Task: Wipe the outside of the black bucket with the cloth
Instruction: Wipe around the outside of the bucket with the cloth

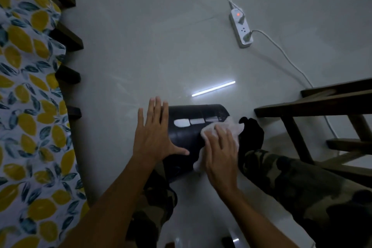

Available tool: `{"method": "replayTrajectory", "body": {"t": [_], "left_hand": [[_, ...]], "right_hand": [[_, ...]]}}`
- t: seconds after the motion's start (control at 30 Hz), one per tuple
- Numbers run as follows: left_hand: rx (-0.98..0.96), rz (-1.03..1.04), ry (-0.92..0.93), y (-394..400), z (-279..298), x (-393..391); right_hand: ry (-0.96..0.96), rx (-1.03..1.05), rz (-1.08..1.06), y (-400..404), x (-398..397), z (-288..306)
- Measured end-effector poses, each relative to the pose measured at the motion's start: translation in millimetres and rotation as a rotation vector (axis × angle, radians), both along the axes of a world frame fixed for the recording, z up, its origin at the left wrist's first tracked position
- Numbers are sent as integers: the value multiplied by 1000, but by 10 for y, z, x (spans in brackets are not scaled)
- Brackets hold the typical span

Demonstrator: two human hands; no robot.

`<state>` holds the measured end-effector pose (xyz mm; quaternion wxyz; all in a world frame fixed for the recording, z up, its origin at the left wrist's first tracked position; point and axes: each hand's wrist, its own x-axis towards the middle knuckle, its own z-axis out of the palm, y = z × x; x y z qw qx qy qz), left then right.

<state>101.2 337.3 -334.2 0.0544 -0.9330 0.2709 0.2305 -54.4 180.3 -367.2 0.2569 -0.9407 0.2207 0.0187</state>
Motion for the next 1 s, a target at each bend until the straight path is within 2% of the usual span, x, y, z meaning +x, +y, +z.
{"method": "replayTrajectory", "body": {"t": [0.1, 0.2, 0.4, 0.5, 0.67, 0.73, 0.83, 0.9, 1.0], "left_hand": [[34, 37, 98, -14, -77, -89], [-10, 35, 80, 4, -88, -158], [-39, 11, 81, 63, -175, -263], [-52, 40, 101, 83, -235, -266], [8, 161, 201, 53, -134, -237], [13, 163, 200, 37, -121, -232], [23, 170, 181, 20, -148, -218], [19, 167, 176, 17, -167, -226], [-32, 158, 139, 44, -198, -282]], "right_hand": [[-32, 127, 162, 235, -174, 8], [-64, 188, 312, 398, -68, -22], [101, -54, 491, 221, 573, -193], [180, -32, 432, 151, 984, -262], [399, -32, 182, -196, 1515, -448], [414, -54, 71, -315, 1434, -433], [306, -44, -39, -287, 917, -264], [246, -55, 58, -116, 469, -137], [185, 26, 344, 239, 98, -43]]}}
